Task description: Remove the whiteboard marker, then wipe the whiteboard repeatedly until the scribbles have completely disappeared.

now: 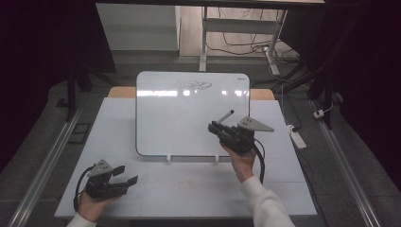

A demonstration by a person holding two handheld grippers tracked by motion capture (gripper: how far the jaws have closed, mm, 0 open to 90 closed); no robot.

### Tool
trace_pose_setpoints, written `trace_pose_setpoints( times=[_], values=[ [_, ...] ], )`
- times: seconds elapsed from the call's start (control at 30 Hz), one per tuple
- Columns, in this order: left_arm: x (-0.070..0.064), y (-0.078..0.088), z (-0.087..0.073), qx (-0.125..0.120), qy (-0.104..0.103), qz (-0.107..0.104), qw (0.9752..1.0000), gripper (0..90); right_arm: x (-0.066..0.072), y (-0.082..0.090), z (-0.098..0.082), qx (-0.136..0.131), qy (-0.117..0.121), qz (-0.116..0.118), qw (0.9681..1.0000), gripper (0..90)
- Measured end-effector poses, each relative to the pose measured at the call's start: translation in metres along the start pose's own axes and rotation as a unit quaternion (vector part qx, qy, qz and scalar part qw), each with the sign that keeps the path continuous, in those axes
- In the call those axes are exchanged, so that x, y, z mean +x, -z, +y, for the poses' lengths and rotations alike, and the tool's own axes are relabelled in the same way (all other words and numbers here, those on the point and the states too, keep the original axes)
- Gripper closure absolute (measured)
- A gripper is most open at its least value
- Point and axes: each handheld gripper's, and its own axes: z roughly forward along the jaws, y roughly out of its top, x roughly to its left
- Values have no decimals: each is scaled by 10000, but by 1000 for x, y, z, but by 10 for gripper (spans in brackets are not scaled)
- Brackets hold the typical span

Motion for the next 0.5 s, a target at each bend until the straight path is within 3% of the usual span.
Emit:
trace_pose_setpoints(
  times=[0.1, 0.2, 0.23, 0.3, 0.43, 0.5],
  values=[
    [-2, -1, 1, -10, -30, 27, 10000, 268, -5, -13, 12, -59, 18, -105, 9999, 771],
    [-1, -1, 1, -29, -40, 69, 10000, 251, -18, -48, 35, -9, 142, -344, 9993, 771],
    [-1, -1, 1, -33, -53, 92, 9999, 251, -18, -48, 35, -9, 142, -344, 9993, 771],
    [0, -2, 1, -35, -33, 117, 9999, 251, -26, -66, 45, 37, 204, -467, 9987, 771],
    [-1, -5, 2, 2, -60, 93, 9999, 251, -42, -95, 61, -12, 33, -615, 9981, 771],
    [-2, -7, 2, 29, -100, 73, 9999, 251, -45, -108, 68, 5, 97, -722, 9973, 771]
  ],
)
